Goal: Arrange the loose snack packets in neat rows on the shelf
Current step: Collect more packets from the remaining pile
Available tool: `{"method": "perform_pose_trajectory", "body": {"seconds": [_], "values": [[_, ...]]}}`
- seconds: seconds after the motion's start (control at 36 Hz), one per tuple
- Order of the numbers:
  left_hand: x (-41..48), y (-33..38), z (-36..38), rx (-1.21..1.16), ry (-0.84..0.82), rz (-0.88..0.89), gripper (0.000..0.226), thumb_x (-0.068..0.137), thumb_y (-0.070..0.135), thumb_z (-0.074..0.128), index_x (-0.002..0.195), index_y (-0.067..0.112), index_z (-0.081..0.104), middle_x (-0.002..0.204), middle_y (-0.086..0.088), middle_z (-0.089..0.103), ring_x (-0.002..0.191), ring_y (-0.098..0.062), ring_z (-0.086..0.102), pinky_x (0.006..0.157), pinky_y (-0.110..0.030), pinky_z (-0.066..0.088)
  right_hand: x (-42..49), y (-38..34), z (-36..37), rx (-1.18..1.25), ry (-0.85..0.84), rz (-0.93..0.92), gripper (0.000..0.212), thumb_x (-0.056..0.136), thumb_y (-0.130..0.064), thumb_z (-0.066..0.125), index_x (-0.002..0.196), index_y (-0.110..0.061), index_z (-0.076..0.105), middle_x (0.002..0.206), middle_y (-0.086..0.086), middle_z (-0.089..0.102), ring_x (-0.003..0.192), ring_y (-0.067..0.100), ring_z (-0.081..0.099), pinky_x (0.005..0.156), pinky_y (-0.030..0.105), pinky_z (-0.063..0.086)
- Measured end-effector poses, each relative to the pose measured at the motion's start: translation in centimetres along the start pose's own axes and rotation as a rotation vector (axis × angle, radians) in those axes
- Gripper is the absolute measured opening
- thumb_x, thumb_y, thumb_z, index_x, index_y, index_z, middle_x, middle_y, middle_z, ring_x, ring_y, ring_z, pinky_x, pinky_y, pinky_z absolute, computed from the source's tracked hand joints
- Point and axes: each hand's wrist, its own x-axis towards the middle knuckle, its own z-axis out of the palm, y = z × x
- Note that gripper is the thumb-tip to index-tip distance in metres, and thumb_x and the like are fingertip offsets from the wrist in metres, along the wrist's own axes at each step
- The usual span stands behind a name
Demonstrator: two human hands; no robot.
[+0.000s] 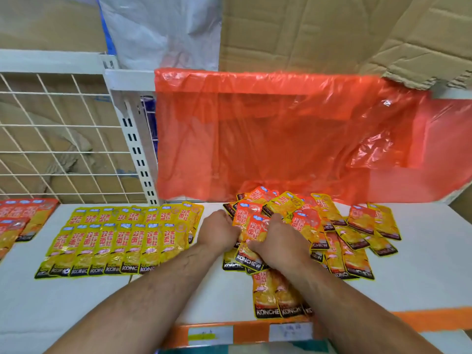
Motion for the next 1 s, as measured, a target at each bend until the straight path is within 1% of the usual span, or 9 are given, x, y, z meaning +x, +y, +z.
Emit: {"method": "perform_pose_trajectory", "body": {"seconds": [0.14,0.33,0.42,0.56,0.64,0.81,0.89,0.94,1.0], "values": [[0.0,0.2,0.7,-0.065,0.033,-0.066,0.025,0.073,0.014,0.073,0.07,0.019,0.049,0.071,0.002,0.058,0.075,-0.025,0.061,0.059,-0.026,0.04,0.8,1.0,-0.1,0.079,0.008,-0.027,0.064,0.085,-0.046,0.071,0.126,-0.011,0.037,0.103,0.005,0.069,0.093,0.031,0.068,0.06,0.031,0.041],[-0.4,0.1,1.1,-0.275,0.048,-0.148,0.03,0.069,0.011,0.078,0.065,0.019,0.05,0.062,0.0,0.056,0.058,-0.021,0.052,0.058,-0.033,0.046,1.6,1.6,0.1,0.145,-0.025,-0.029,0.059,0.085,-0.051,0.067,0.122,-0.012,0.042,0.109,0.007,0.068,0.1,0.034,0.066,0.067,0.035,0.045],[-0.7,-0.1,1.0,-0.406,0.023,-0.192,0.026,0.073,0.007,0.076,0.066,0.018,0.053,0.056,0.0,0.059,0.052,-0.02,0.052,0.056,-0.034,0.043,2.0,1.7,0.3,0.247,-0.033,-0.022,0.055,0.085,-0.05,0.065,0.12,-0.014,0.043,0.099,0.005,0.069,0.091,0.033,0.066,0.07,0.038,0.053],[-1.7,-0.4,0.1,-0.606,0.007,-0.248,0.022,0.075,-0.001,0.074,0.068,0.014,0.06,0.061,-0.005,0.063,0.063,-0.023,0.057,0.063,-0.034,0.045,2.2,1.6,0.3,0.389,-0.049,-0.031,0.066,0.081,-0.059,0.059,0.128,-0.017,0.042,0.088,0.001,0.068,0.084,0.028,0.066,0.072,0.041,0.056],[-2.4,-0.7,-0.5,-0.679,0.012,-0.258,0.026,0.078,-0.001,0.072,0.063,0.016,0.061,0.054,0.0,0.061,0.052,-0.018,0.055,0.057,-0.026,0.042,2.3,1.3,0.5,0.506,-0.065,-0.05,0.071,0.078,-0.059,0.062,0.132,-0.017,0.045,0.089,0.001,0.068,0.084,0.024,0.065,0.074,0.04,0.055],[-4.5,-2.1,-2.8,-0.7,0.045,-0.245,0.009,0.065,0.012,0.077,0.072,0.016,0.072,0.075,-0.009,0.07,0.067,-0.023,0.06,0.065,-0.037,0.046,1.7,-1.4,0.5,0.749,-0.118,-0.051,0.028,0.076,-0.032,0.081,0.093,-0.02,0.061,0.074,-0.001,0.065,0.073,0.025,0.067,0.074,0.047,0.057],[-5.5,-3.8,-4.3,-0.678,0.086,-0.236,0.019,0.08,0.002,0.073,0.07,0.012,0.06,0.068,-0.002,0.063,0.056,-0.012,0.053,0.055,-0.022,0.04,0.8,-2.8,1.1,0.785,-0.162,-0.06,0.036,0.077,-0.029,0.082,0.091,0.0,0.067,0.07,0.01,0.062,0.07,0.03,0.064,0.069,0.041,0.054],[-6.2,-5.0,-5.4,-0.667,0.118,-0.233,0.026,0.081,0.001,0.071,0.067,0.012,0.052,0.067,0.0,0.056,0.055,-0.007,0.046,0.051,-0.021,0.036,0.1,-3.9,1.8,0.776,-0.161,-0.11,0.038,0.078,-0.03,0.081,0.058,-0.01,0.056,0.053,0.003,0.047,0.055,0.022,0.049,0.056,0.032,0.036],[-7.1,-6.4,-6.6,-0.673,0.144,-0.236,0.022,0.082,-0.001,0.07,0.07,0.009,0.054,0.063,0.0,0.054,0.053,-0.009,0.047,0.049,-0.02,0.036,-0.7,-5.5,2.5,0.764,-0.161,-0.137,0.049,0.079,-0.031,0.08,0.055,-0.018,0.039,0.052,0.0,0.038,0.054,0.019,0.04,0.054,0.032,0.027]]}}
